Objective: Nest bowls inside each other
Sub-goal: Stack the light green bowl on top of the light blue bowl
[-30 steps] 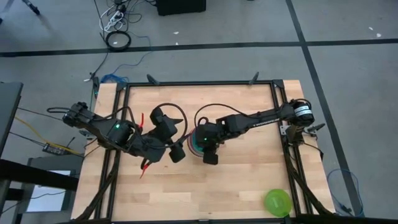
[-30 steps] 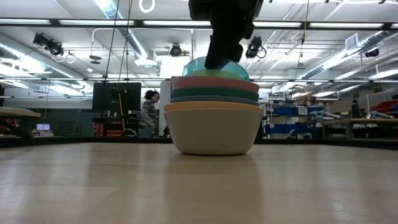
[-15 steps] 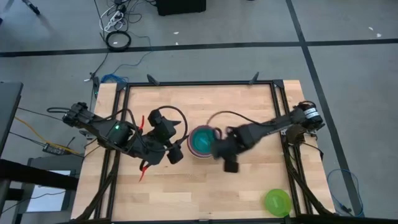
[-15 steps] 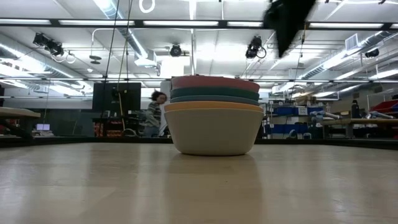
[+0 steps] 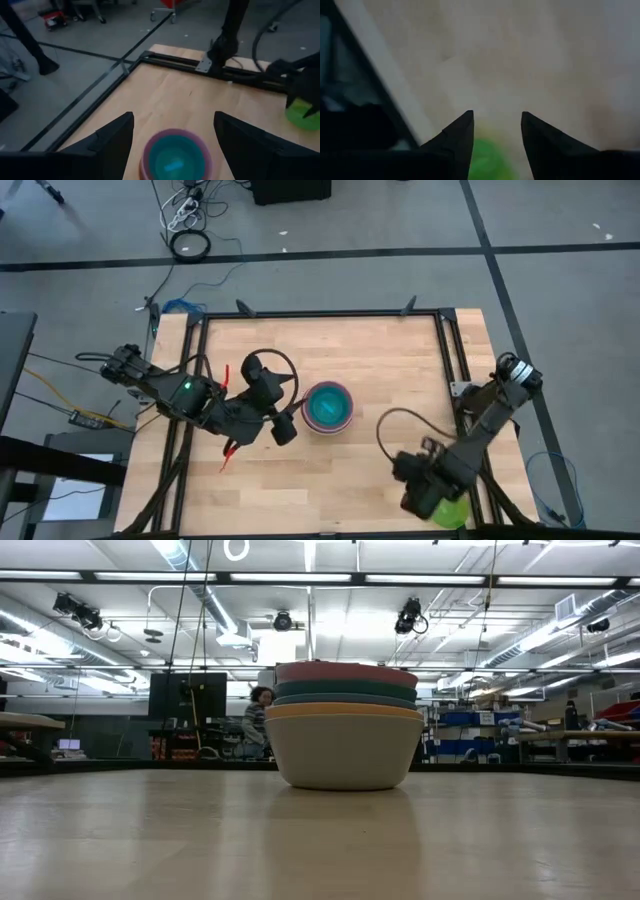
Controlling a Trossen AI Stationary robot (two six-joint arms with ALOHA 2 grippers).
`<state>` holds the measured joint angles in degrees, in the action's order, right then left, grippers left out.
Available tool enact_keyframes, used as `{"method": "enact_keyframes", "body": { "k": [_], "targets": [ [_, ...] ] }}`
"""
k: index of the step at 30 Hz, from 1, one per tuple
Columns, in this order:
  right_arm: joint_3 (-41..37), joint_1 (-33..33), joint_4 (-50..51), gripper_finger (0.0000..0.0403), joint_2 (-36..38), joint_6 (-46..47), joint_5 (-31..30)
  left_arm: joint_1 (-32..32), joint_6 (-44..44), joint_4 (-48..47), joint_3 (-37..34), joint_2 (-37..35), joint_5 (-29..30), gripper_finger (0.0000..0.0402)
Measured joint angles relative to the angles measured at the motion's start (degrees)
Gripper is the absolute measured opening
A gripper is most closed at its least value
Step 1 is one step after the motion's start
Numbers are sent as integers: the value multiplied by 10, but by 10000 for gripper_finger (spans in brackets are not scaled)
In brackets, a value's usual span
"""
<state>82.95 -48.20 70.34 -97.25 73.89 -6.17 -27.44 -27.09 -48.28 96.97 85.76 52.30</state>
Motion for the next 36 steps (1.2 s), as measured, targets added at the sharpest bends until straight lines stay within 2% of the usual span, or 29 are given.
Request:
{"method": "enact_keyframes", "body": {
  "k": [5,10,14,19,26,36],
  "targets": [
    [-59,-64,-121,145,0,168,11,9,55,56,0,0,-74,284],
    [-73,-119,-140,144,-5,311,22,8,74,82,0,0,-122,284],
    [-73,-145,-170,144,-16,386,49,0,74,82,0,1,-140,284],
    [-73,-150,-199,144,-39,418,75,-9,73,81,0,1,-148,284],
    [-73,-131,-218,144,-67,418,83,-15,60,81,0,1,-195,284],
    [-72,-124,-208,141,-104,414,106,-24,56,91,0,1,-202,284]
  ]
}}
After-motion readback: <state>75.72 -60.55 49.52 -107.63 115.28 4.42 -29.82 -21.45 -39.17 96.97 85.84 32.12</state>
